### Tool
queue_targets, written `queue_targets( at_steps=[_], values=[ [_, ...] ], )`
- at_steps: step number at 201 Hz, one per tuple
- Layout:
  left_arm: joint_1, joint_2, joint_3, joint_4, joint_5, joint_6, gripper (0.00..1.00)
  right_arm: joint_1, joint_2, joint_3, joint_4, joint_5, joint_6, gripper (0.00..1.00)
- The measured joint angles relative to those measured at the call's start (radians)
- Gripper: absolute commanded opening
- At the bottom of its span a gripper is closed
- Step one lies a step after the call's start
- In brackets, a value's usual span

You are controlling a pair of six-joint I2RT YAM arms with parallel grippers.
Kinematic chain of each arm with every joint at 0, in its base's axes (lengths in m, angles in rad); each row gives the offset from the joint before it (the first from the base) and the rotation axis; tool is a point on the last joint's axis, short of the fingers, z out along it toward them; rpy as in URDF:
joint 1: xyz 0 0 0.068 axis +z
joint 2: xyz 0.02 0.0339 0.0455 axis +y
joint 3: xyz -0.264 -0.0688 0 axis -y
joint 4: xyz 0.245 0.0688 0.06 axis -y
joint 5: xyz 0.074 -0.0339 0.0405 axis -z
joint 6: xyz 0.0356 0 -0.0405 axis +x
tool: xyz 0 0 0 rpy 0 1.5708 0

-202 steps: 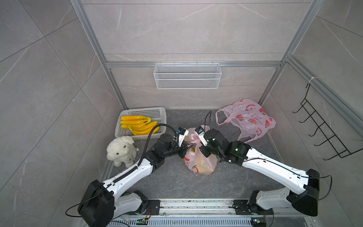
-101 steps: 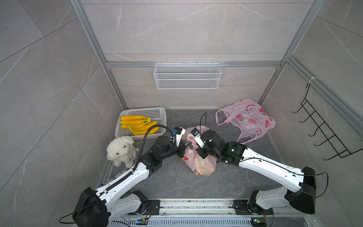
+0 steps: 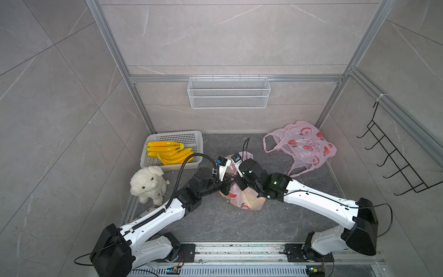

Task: Place the banana into a plastic bag & tie a knot
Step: Cross the plastic bag at the center of the board.

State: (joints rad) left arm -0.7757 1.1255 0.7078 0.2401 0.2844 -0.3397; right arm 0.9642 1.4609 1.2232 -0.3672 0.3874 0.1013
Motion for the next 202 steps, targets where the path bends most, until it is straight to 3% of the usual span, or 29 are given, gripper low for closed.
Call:
queue_targets(
  at_steps=[50, 82, 137, 171, 202],
  values=[
    [-0.039, 0.054, -0.017, 0.071, -0.029, -0.072, 0.12, -0.015, -0.058, -0.136, 0.132, -0.007, 0.075, 0.00],
    [-0.049, 0.054, -0.020, 0.066, -0.042, -0.088, 0.36, -0.051, -0.098, -0.232, 0.248, -0.095, 0.141, 0.00],
    [-0.062, -0.186, -0.031, -0.097, -0.136, -0.002, 0.55, -0.063, -0.134, -0.324, 0.395, -0.223, 0.154, 0.00],
    [-0.060, -0.261, 0.057, -0.154, -0.252, 0.065, 0.69, -0.064, -0.134, -0.334, 0.420, -0.235, 0.154, 0.00],
    [0.007, -0.162, 0.214, -0.220, -0.356, 0.097, 0.70, -0.064, -0.135, -0.344, 0.428, -0.235, 0.154, 0.00]
  ],
)
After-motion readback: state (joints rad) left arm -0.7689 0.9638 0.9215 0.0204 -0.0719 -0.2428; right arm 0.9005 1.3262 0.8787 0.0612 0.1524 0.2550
